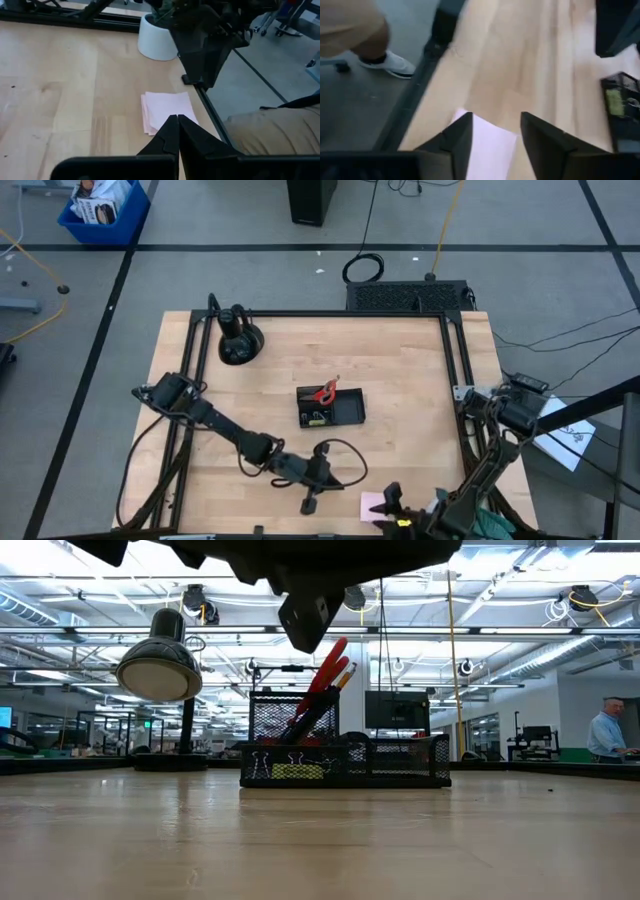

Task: Pick and place office supplies into organizer
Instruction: Put the pink sticky notes into the black desk organizer

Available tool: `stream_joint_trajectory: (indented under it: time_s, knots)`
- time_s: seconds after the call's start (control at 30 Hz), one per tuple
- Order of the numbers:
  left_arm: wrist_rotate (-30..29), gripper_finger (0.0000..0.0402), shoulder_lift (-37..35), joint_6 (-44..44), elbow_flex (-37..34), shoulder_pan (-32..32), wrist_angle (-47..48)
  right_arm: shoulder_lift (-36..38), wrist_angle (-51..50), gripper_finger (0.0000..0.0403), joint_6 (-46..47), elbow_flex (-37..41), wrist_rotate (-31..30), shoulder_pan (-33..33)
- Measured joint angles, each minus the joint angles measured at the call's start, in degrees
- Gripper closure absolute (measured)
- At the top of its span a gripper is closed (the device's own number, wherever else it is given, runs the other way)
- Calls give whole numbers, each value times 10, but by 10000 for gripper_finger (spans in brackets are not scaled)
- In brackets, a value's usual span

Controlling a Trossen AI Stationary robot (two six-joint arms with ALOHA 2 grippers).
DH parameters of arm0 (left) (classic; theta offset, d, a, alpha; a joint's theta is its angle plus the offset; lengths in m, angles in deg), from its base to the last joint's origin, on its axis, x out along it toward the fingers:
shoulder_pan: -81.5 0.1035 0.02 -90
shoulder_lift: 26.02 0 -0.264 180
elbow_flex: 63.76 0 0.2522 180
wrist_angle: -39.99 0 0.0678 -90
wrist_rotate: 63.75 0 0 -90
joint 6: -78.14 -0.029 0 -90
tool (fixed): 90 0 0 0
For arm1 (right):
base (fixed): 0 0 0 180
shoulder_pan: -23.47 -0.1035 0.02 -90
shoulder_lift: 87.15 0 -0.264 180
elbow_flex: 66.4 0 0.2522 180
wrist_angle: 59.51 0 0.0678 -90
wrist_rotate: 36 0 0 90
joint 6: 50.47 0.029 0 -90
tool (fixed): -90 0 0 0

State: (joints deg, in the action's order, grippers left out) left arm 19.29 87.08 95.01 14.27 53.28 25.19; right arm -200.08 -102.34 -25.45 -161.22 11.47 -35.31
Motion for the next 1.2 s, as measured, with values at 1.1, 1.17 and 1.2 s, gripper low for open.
stream_joint_trajectory:
  time_s: [1.1,1.17,1.2]
  knots:
    - [-6,394,2,3,0,-2,16,-66,5,236,-41,-67,174,13]
    - [-6,389,2,0,0,-4,14,-85,-36,238,-23,-89,171,11]
    - [-6,388,2,0,0,-5,14,-93,-61,238,-11,-99,170,10]
